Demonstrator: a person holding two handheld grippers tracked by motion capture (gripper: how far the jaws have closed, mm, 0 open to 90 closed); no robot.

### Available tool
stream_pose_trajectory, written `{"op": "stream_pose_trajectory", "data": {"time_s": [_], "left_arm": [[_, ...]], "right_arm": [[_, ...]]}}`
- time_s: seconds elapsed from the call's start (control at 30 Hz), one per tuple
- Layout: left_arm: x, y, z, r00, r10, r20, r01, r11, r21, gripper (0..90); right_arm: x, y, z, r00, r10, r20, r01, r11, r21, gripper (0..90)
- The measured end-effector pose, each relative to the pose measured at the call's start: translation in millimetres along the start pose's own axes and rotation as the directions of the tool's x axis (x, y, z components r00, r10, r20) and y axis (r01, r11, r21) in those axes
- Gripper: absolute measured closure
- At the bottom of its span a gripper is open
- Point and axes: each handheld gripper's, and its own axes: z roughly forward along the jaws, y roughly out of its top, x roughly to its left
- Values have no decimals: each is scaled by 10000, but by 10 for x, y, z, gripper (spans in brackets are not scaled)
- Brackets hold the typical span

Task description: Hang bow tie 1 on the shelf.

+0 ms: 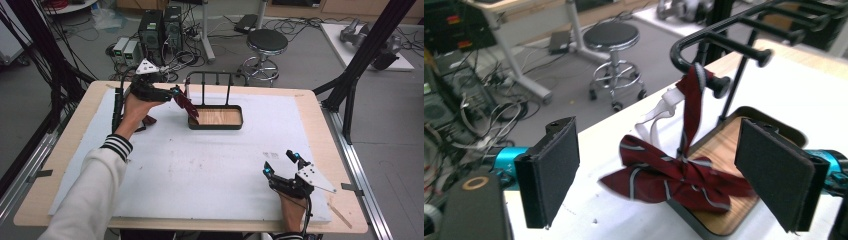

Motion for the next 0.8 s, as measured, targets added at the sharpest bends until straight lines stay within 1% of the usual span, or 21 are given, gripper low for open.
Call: {"op": "stream_pose_trajectory", "data": {"time_s": [0.07,0.1,0.13,0.17,0.23,0.3,0.33,0.37,0.57,0.67,0.77,0.8], "left_arm": [[0,-34,-67,10000,-15,65,16,9998,-173,175],[5,-57,-110,9999,21,109,-18,9997,-247,175],[6,-70,-134,9999,70,157,-66,9996,-262,173],[4,-93,-168,9998,116,188,-109,9993,-344,173],[9,-134,-225,9990,50,443,-33,9993,-384,173],[0,-192,-308,9983,109,569,-78,9986,-531,173],[-2,-220,-350,9978,70,662,-29,9981,-618,173],[-6,-251,-390,9971,-46,763,107,9967,-806,173],[-8,-428,-644,9939,-389,1032,539,9877,-1467,173],[-41,-518,-765,9937,-342,1070,524,9836,-1726,173],[-59,-625,-869,9946,-181,1021,385,9787,-2018,173],[-62,-664,-889,9941,-203,1063,414,9789,-2001,173]], "right_arm": [[0,1,5,10000,-88,13,88,10000,-3,108],[2,1,4,9999,-102,15,102,9999,-1,108],[12,1,0,10000,1,-1,-1,10000,64,108],[5,1,3,10000,-87,19,86,10000,14,108],[5,1,3,10000,-75,31,75,10000,6,108],[8,-1,-2,10000,-64,14,64,10000,-22,108],[8,-2,-3,10000,-80,14,80,10000,-57,108],[8,-2,-5,10000,-83,38,83,10000,-51,108],[8,0,-1,10000,-81,19,81,10000,-15,108],[15,0,0,9999,-103,65,103,9999,10,108],[16,-1,0,9999,-100,89,100,9999,7,108],[17,0,0,9999,-87,91,86,10000,8,108]]}}
